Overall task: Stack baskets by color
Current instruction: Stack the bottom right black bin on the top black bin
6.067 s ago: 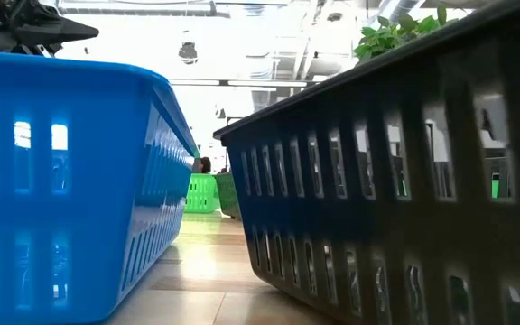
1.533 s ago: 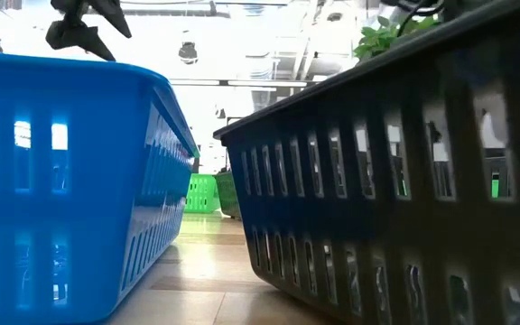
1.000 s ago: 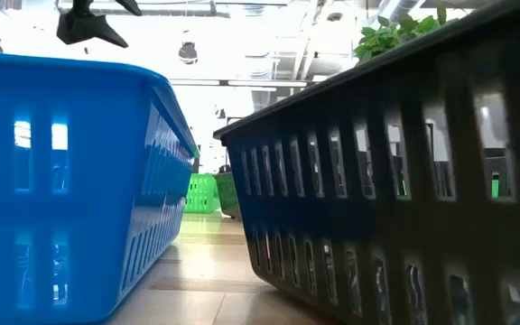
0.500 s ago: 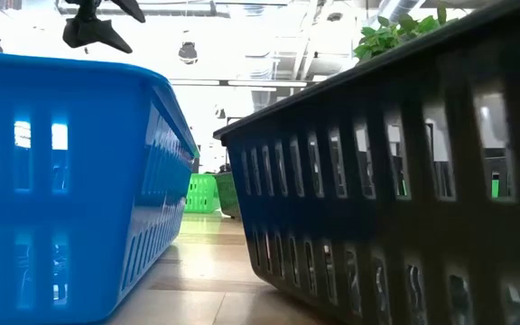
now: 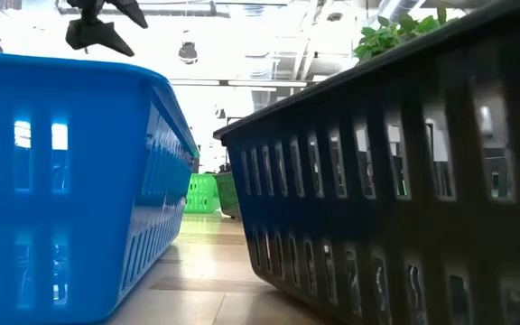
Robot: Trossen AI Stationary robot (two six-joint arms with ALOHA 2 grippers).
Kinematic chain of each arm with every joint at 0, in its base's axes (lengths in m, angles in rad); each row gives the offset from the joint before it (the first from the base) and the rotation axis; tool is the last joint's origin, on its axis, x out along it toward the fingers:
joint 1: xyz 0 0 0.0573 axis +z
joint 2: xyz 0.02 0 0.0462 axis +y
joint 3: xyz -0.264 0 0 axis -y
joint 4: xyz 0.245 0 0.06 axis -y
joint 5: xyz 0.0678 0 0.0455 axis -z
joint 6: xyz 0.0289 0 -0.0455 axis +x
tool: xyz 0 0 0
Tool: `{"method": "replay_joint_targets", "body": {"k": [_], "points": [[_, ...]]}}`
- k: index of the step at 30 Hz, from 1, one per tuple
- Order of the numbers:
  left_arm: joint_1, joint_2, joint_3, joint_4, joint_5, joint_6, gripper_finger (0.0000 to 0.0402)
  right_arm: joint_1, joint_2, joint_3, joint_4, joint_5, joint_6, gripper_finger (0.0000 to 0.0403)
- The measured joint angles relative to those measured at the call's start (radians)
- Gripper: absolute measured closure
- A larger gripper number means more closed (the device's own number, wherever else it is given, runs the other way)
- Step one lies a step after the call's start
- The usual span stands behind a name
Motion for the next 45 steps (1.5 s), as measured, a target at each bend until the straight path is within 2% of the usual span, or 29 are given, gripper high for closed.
{"method": "replay_joint_targets", "body": {"k": [4,7,10,13,21,28,33,45], "points": [[0.000,0.000,0.000,0.000,-0.011,0.000,0.0123,-0.182,-0.037,0.116,-0.012,0.098,-0.160,0.0398],[0.000,0.000,0.000,0.000,-0.014,-0.001,0.0123,-0.300,-0.018,0.205,0.037,0.125,-0.254,0.0398],[0.000,0.000,0.000,-0.005,-0.012,-0.014,0.0123,-0.368,0.038,0.304,0.083,0.139,-0.336,0.0399],[0.000,0.000,0.000,-0.006,-0.011,-0.020,0.0123,-0.400,0.116,0.426,0.052,0.129,-0.400,0.0400],[0.000,-0.001,0.000,-0.009,-0.011,-0.030,0.0123,-0.385,0.329,0.781,-0.080,0.130,-0.424,0.0400],[0.000,-0.001,0.000,-0.010,0.016,-0.023,0.0123,-0.341,0.508,0.966,-0.162,0.132,-0.383,0.0395],[0.000,-0.001,0.000,-0.010,0.022,-0.011,0.0123,-0.333,0.586,1.015,-0.185,0.129,-0.353,0.0396],[0.000,-0.001,0.000,-0.010,0.021,0.023,0.0123,-0.325,0.670,1.015,-0.201,0.067,-0.319,0.0392]]}}
